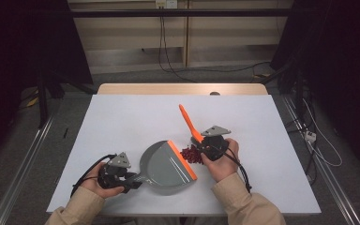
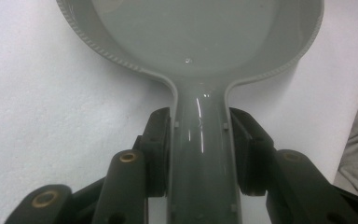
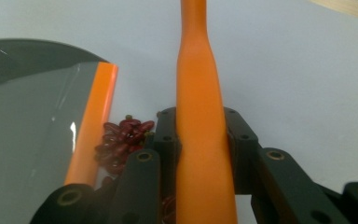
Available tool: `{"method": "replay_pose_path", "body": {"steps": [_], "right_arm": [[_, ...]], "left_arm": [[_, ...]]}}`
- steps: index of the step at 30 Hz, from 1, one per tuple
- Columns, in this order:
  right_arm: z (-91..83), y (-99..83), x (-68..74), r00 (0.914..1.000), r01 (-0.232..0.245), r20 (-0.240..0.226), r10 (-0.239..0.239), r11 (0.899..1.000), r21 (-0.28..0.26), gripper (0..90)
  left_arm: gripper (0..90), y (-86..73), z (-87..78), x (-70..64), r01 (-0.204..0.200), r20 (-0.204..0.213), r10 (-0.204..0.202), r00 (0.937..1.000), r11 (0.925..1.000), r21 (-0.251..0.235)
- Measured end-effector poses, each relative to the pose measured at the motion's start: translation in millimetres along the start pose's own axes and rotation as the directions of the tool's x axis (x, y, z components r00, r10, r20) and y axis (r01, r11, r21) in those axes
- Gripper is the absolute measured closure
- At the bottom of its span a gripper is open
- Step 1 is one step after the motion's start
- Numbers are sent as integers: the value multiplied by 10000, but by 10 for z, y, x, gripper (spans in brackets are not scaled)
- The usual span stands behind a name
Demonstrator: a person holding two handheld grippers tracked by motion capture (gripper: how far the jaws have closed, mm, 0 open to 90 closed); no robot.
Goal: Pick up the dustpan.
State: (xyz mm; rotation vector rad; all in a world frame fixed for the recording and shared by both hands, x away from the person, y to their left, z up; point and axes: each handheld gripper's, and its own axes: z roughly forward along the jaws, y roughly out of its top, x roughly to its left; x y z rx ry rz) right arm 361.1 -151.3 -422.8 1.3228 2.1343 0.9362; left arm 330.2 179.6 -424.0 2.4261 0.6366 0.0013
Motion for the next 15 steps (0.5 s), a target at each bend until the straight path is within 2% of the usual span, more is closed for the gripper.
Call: {"method": "replay_pose_path", "body": {"steps": [5,8,11,12,13,15], "right_arm": [[16,12,58,10000,-65,42,65,10000,-40,713],[24,17,88,9999,-133,76,133,9999,-69,712],[28,20,103,9998,-208,64,209,9997,-98,712],[28,20,107,9997,-223,65,224,9997,-105,713],[28,20,111,9997,-217,115,218,9997,-112,712],[30,19,115,9997,-241,96,243,9996,-129,713]], "left_arm": [[623,12,8,4,10,59,-10,10000,10000,-59],[623,41,26,1,-136,124,135,9998,9999,65],[623,80,56,-12,-97,234,95,9997,9999,96],[623,94,61,-11,-224,260,219,9994,9996,184],[623,103,72,-19,-94,290,92,9995,9999,87],[623,118,76,-14,-222,317,215,9993,9996,187]]}}
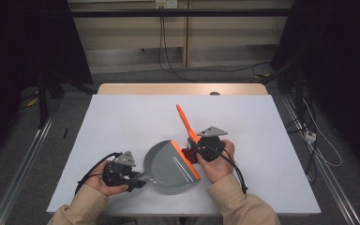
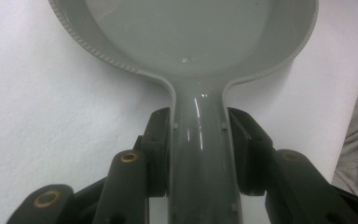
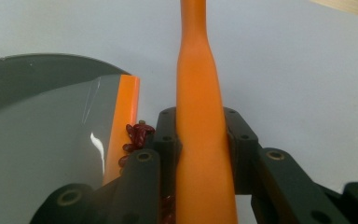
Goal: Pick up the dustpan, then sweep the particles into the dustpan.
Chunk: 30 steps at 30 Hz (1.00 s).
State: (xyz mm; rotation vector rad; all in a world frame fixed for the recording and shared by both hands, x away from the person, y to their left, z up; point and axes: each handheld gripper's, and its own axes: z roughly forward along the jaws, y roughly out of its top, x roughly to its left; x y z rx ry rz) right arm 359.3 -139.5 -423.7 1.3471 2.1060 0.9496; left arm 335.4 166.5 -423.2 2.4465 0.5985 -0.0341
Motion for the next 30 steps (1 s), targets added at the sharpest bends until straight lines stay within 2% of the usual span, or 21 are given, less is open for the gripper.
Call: {"method": "replay_pose_path", "body": {"steps": [3,14,27,30], "right_arm": [[-1,-2,10,10000,34,7,-34,10000,20,712],[11,6,89,9993,-258,-264,257,9997,-25,711],[27,25,232,9993,-268,-270,266,9996,-104,711],[32,30,270,9983,-405,-436,396,9990,-194,712]], "left_arm": [[623,5,8,-7,154,4,-154,9999,9999,-74],[623,29,21,-3,117,51,-117,9999,9999,3],[623,32,22,4,148,99,-149,9998,9999,29],[623,31,19,2,161,91,-161,9998,9999,13]]}}
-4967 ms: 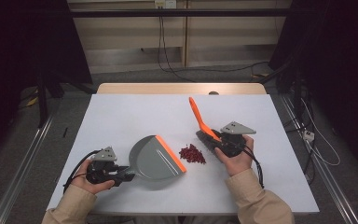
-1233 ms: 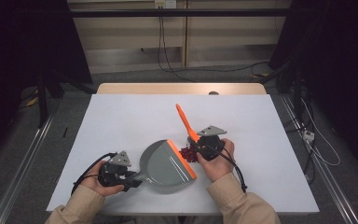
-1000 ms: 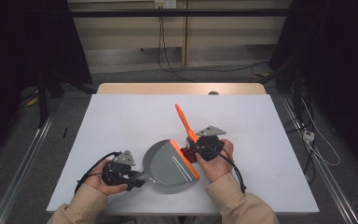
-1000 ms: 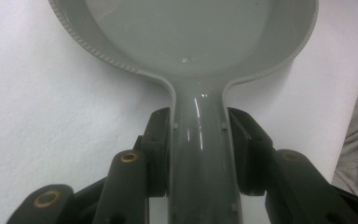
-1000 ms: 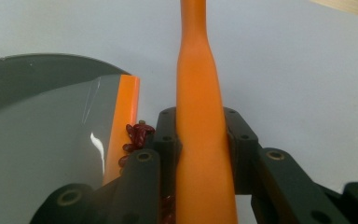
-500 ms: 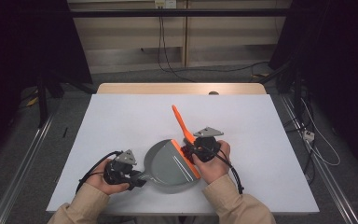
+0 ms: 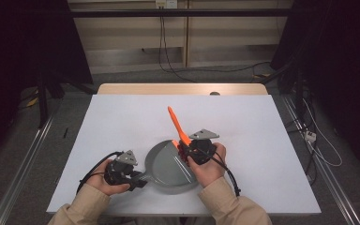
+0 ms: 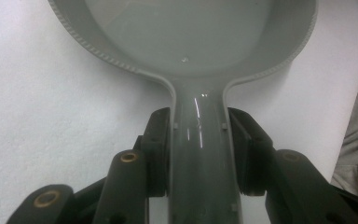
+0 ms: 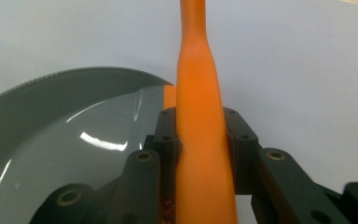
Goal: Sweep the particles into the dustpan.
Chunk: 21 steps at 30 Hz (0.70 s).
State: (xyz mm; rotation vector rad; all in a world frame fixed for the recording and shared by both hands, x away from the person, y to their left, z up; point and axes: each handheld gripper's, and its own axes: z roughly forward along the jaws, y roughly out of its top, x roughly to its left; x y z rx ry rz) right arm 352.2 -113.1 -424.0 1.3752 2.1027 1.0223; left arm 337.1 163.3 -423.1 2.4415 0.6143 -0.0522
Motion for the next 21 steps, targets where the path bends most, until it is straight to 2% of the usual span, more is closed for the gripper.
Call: {"method": "replay_pose_path", "body": {"steps": [1,8,10,13,15,16,19,21], "right_arm": [[5,2,15,10000,6,-98,-6,10000,22,712],[8,23,123,9998,187,-8,-187,9997,-172,712],[-2,38,147,9995,5,-314,-15,9995,-324,712],[-4,63,248,9976,109,-687,-132,9994,-329,713],[9,73,309,9938,119,-1097,-161,9991,-396,712],[12,77,329,9900,91,-1398,-177,9980,-619,713],[-17,112,343,9900,213,-1373,-327,9963,-838,713],[-42,150,288,9895,33,-1439,-161,9961,-887,713]], "left_arm": [[623,-1,1,0,7,0,-7,10000,10000,-1],[623,-7,-4,2,125,6,-125,9999,9999,-86],[623,-7,-4,2,135,0,-135,9999,9999,-88],[623,-12,-3,1,173,11,-173,9999,9998,-114],[623,-17,-1,1,173,-16,-174,9998,9998,-105],[622,-19,0,1,171,-25,-171,9998,9998,-112],[623,-17,-3,4,206,8,-206,9998,9997,-113],[623,-19,-5,5,220,-9,-220,9998,9997,-115]]}}
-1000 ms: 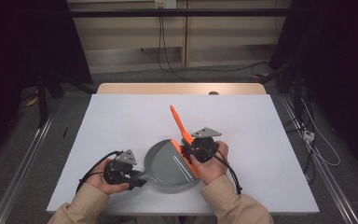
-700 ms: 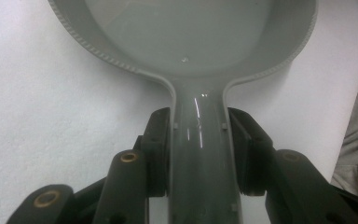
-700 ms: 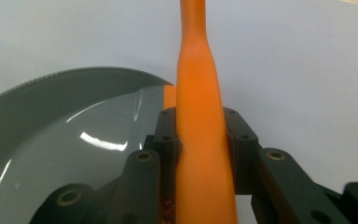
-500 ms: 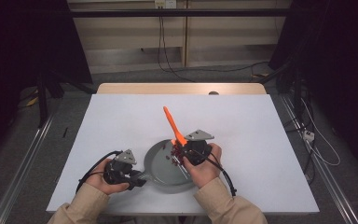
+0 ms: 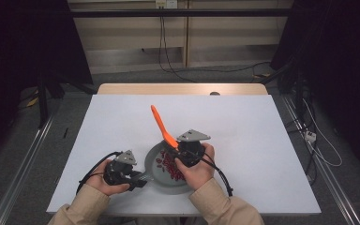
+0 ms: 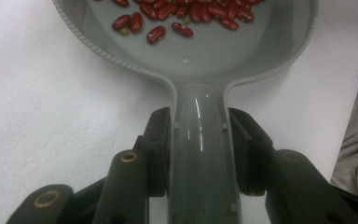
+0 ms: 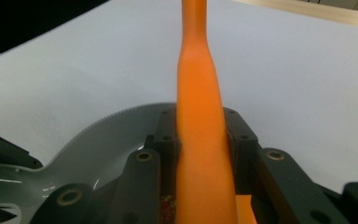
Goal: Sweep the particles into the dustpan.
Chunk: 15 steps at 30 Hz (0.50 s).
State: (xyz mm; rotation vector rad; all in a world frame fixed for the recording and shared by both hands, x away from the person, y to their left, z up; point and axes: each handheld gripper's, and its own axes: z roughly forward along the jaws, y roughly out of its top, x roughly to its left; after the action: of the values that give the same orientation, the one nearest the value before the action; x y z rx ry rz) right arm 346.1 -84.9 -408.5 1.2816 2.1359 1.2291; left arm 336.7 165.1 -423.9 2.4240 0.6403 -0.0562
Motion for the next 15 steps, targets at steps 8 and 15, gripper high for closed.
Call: {"method": "replay_pose_path", "body": {"steps": [8,15], "right_arm": [[-100,62,-288,9983,113,581,-100,9997,-219,713],[-1,-32,-545,9908,371,1299,-389,9992,159,713]], "left_arm": [[623,-6,-10,19,28,12,-29,10000,10000,14],[623,-13,-20,33,49,12,-49,10000,10000,56]]}}
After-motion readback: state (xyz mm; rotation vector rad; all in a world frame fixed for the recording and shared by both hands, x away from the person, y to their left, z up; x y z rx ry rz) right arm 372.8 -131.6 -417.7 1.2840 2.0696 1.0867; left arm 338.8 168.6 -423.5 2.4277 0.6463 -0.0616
